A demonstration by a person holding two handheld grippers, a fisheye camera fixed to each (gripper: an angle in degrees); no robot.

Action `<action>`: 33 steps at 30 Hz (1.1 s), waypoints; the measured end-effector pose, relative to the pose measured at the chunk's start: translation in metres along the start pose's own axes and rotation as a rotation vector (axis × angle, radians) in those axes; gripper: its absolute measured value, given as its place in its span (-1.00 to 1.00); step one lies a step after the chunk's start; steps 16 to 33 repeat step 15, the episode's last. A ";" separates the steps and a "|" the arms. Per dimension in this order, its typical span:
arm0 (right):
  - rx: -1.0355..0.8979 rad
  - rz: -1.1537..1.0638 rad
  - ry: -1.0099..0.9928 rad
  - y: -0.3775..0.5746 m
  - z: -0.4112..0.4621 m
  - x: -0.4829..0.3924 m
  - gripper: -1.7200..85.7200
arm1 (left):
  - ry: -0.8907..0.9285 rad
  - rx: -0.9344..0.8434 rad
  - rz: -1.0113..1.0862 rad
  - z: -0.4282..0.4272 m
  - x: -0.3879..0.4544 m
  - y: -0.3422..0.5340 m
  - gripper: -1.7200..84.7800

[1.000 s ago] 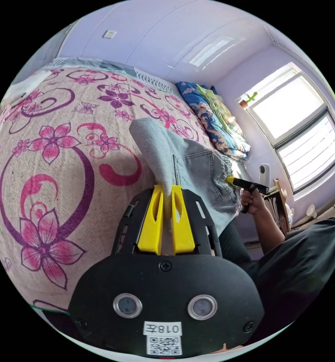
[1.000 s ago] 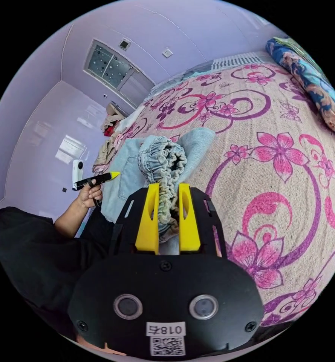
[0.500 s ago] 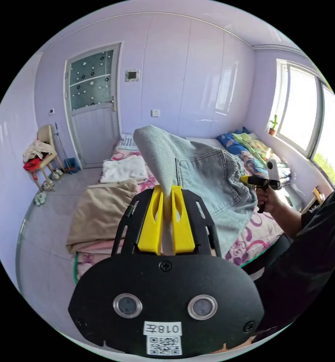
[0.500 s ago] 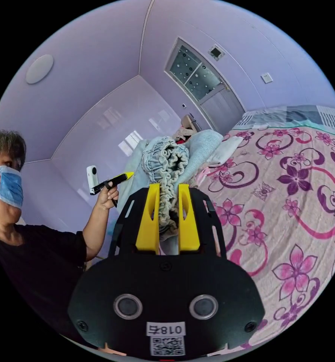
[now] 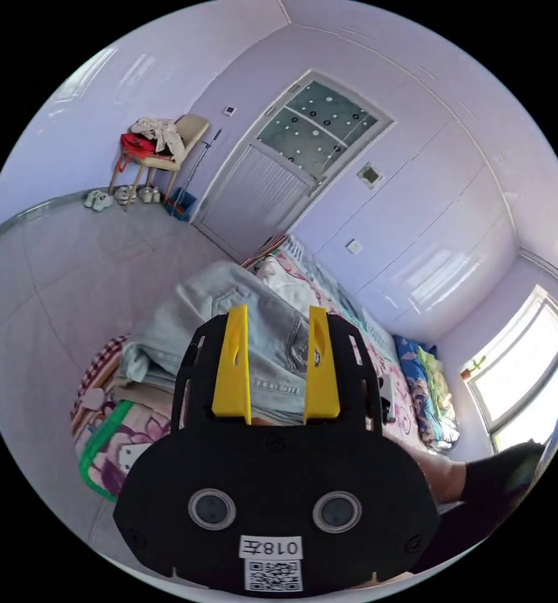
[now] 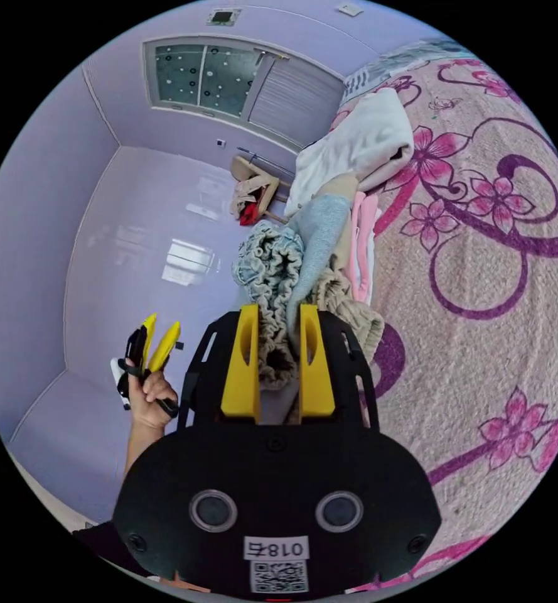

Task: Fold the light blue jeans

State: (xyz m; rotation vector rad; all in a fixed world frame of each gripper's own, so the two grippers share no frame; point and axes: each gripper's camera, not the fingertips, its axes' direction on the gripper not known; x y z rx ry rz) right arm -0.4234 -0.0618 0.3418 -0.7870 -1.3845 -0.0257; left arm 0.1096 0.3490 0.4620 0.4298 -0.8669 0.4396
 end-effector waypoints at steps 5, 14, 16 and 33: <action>-0.053 -0.096 -0.185 -0.017 -0.034 -0.001 -0.68 | 0.332 0.290 0.185 0.009 0.036 0.203 -0.78; 0.133 -0.175 -0.162 -0.053 -0.179 0.045 -0.68 | 1.090 0.234 0.088 0.204 0.086 0.348 -0.90; 0.118 -0.168 -0.147 -0.070 -0.182 0.047 -0.66 | 1.118 0.225 0.070 0.218 0.084 0.353 -0.91; 0.118 -0.168 -0.147 -0.070 -0.182 0.047 -0.66 | 1.118 0.225 0.070 0.218 0.084 0.353 -0.91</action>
